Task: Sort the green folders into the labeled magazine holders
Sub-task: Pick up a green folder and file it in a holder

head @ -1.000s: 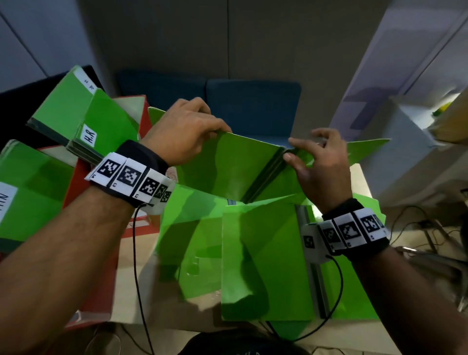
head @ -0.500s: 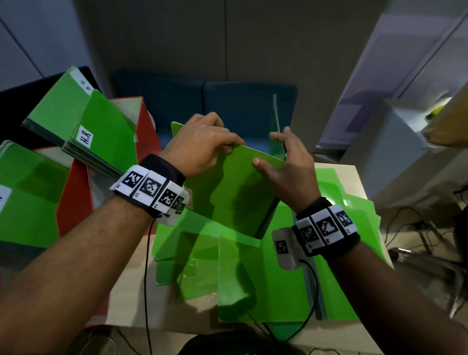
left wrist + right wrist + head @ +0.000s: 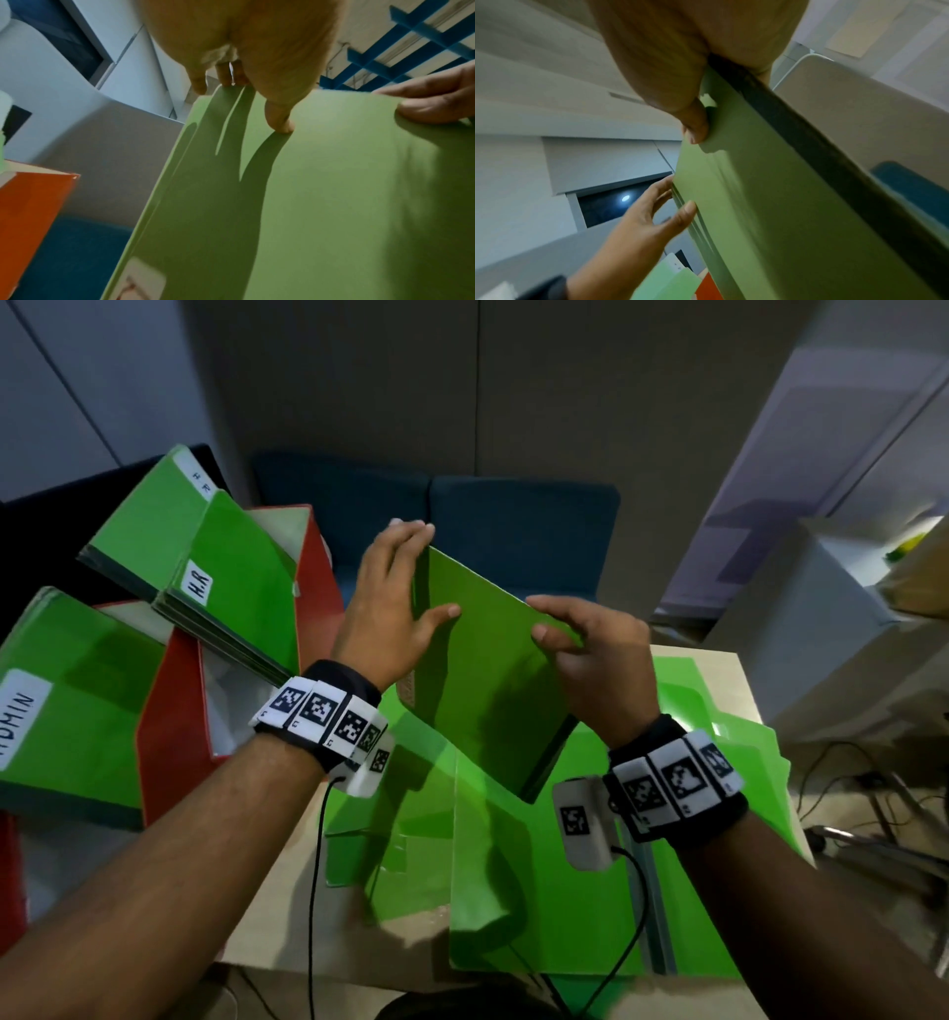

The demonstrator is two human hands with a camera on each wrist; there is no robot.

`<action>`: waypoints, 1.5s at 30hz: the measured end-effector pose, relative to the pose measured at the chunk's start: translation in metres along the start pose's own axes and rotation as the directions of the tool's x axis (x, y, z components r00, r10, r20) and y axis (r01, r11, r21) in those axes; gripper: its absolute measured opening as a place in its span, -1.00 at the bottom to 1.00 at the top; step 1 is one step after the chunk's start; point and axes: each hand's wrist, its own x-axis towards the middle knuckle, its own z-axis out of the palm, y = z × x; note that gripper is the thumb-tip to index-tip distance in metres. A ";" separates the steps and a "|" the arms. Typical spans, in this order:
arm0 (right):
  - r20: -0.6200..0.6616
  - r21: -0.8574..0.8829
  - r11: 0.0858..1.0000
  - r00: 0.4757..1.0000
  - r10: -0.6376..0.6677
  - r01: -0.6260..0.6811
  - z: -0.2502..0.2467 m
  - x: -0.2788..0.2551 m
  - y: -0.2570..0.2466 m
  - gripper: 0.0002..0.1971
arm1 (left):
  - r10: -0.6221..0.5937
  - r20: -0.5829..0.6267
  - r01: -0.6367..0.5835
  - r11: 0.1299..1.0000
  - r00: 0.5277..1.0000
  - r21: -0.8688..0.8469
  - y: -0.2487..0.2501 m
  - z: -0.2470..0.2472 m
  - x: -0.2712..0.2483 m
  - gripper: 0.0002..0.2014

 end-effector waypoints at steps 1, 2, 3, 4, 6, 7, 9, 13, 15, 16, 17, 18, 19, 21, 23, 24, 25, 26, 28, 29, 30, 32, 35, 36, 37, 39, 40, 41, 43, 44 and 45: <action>-0.003 0.054 0.999 1.000 0.009 -0.009 -0.004 0.001 -0.002 -0.75 | -0.009 -0.008 0.009 1.000 1.000 0.001 -0.001 -0.002 -0.002 -0.18; -0.005 0.103 0.994 1.000 0.019 -0.018 -0.008 0.003 -0.004 -0.74 | -0.014 -0.016 0.014 1.000 1.000 0.008 -0.002 -0.003 -0.004 -0.14; -0.011 0.144 0.989 1.000 0.024 -0.022 -0.011 0.005 -0.006 -0.73 | -0.025 -0.022 0.025 1.000 0.999 0.011 -0.005 -0.004 -0.006 -0.12; -0.024 0.179 0.984 0.999 0.026 -0.021 -0.015 0.006 -0.007 -0.71 | -0.048 -0.021 0.049 0.999 0.999 0.006 -0.006 -0.005 -0.007 -0.11; -0.063 0.285 0.958 0.997 0.046 -0.026 -0.020 0.008 -0.008 -0.69 | -0.135 -0.001 0.135 0.991 0.991 -0.003 -0.010 -0.004 -0.013 -0.13; -0.079 0.360 0.932 0.994 0.073 -0.040 -0.022 0.010 -0.006 -0.69 | -0.190 0.015 0.190 0.982 0.982 0.007 -0.013 -0.002 -0.017 -0.14; -0.098 0.490 0.869 0.987 0.126 -0.062 -0.023 0.014 0.000 -0.69 | -0.279 0.038 0.279 0.960 0.959 0.022 -0.018 0.000 -0.027 -0.15; -0.141 0.626 0.774 0.964 0.226 -0.090 -0.022 0.020 0.019 -0.72 | -0.464 0.058 0.463 0.886 0.884 0.016 -0.036 0.006 -0.046 -0.09; -0.151 0.688 0.717 0.945 0.290 -0.110 -0.021 0.023 0.030 -0.73 | -0.583 0.050 0.585 0.809 0.811 -0.054 -0.043 0.006 -0.053 -0.06; -0.151 0.714 0.690 0.936 0.318 -0.119 -0.020 0.024 0.035 -0.75 | -0.632 0.060 0.634 0.764 0.773 -0.123 -0.042 0.003 -0.054 -0.05; -0.150 0.736 0.664 0.927 0.345 -0.128 -0.018 0.027 0.039 -0.78 | -0.667 0.081 0.668 0.720 0.741 -0.189 -0.044 0.001 -0.057 -0.06; -0.153 0.750 0.647 0.915 0.374 -0.139 -0.018 0.028 0.044 -0.74 | -0.674 0.116 0.680 0.695 0.729 -0.235 -0.041 -0.001 -0.058 -0.09; -0.142 0.759 0.632 0.906 0.399 -0.159 -0.015 0.030 0.046 -0.65 | -0.669 0.146 0.680 0.683 0.729 -0.267 -0.039 -0.007 -0.059 -0.16; -0.136 0.755 0.628 0.891 0.432 -0.190 -0.007 0.034 0.047 -0.60 | -0.653 0.152 0.665 0.686 0.742 -0.295 -0.034 -0.018 -0.059 -0.32; -0.127 0.741 0.635 0.884 0.451 -0.218 0.006 0.037 0.051 -0.67 | -0.674 0.116 0.674 0.680 0.730 -0.288 -0.030 -0.032 -0.060 -0.49; -0.114 0.729 0.641 0.881 0.458 -0.239 0.014 0.038 0.053 -0.77 | -0.684 0.098 0.678 0.674 0.723 -0.294 -0.031 -0.039 -0.061 -0.57; -0.088 0.708 0.652 0.883 0.462 -0.271 0.022 0.040 0.057 -0.86 | -0.691 0.082 0.678 0.669 0.718 -0.305 -0.033 -0.048 -0.063 -0.63; -0.048 0.673 0.669 0.884 0.465 -0.316 0.031 0.041 0.060 -0.88 | -0.695 0.071 0.676 0.664 0.716 -0.319 -0.034 -0.056 -0.064 -0.67; 0.062 0.578 0.715 0.894 0.443 -0.394 0.048 0.043 0.061 -0.88 | -0.697 0.073 0.671 0.650 0.713 -0.357 -0.042 -0.073 -0.071 -0.65; 0.114 0.535 0.734 0.896 0.428 -0.419 0.057 0.043 0.058 -0.82 | -0.698 0.074 0.672 0.647 0.712 -0.360 -0.045 -0.081 -0.074 -0.62; 0.158 0.503 0.748 0.897 0.413 -0.433 0.065 0.044 0.051 -0.76 | -0.699 0.069 0.675 0.655 0.712 -0.340 -0.047 -0.090 -0.077 -0.58; 0.191 0.489 0.757 0.900 0.392 -0.433 0.083 0.046 0.038 -0.71 | -0.702 0.042 0.677 0.667 0.711 -0.311 -0.048 -0.107 -0.084 -0.52; 0.185 0.574 0.685 0.887 0.424 -0.448 0.110 0.051 0.016 -0.66 | -0.689 -0.015 0.652 0.693 0.725 -0.306 -0.051 -0.131 -0.096 -0.58; 0.183 0.598 0.656 0.875 0.447 -0.460 0.119 0.053 0.009 -0.65 | -0.688 -0.025 0.654 0.700 0.726 -0.286 -0.050 -0.139 -0.101 -0.59; 0.183 0.617 0.632 0.866 0.465 -0.469 0.128 0.055 0.002 -0.64 | -0.685 -0.041 0.653 0.709 0.727 -0.267 -0.052 -0.146 -0.107 -0.60; 0.200 0.658 0.583 0.857 0.475 -0.477 0.146 0.057 -0.014 -0.63 | -0.679 -0.064 0.648 0.720 0.731 -0.249 -0.055 -0.164 -0.119 -0.64; 0.215 0.677 0.564 0.860 0.463 -0.473 0.156 0.057 -0.024 -0.62 | -0.683 -0.092 0.644 0.718 0.724 -0.263 -0.056 -0.173 -0.124 -0.60; 0.228 0.691 0.552 0.865 0.447 -0.467 0.165 0.057 -0.034 -0.61 | -0.697 -0.124 0.646 0.706 0.706 -0.289 -0.057 -0.182 -0.128 -0.54; 0.256 0.700 0.554 0.883 0.392 -0.450 0.185 0.054 -0.056 -0.57 | -0.727 -0.224 0.640 0.681 0.649 -0.356 -0.060 -0.199 -0.135 -0.52; 0.276 0.697 0.564 0.892 0.359 -0.443 0.195 0.051 -0.066 -0.53 | -0.730 -0.291 0.610 0.679 0.618 -0.407 -0.061 -0.208 -0.138 -0.60; 0.303 0.689 0.579 0.899 0.316 -0.436 0.204 0.048 -0.077 -0.46 | -0.730 -0.349 0.579 0.680 0.587 -0.450 -0.061 -0.218 -0.140 -0.72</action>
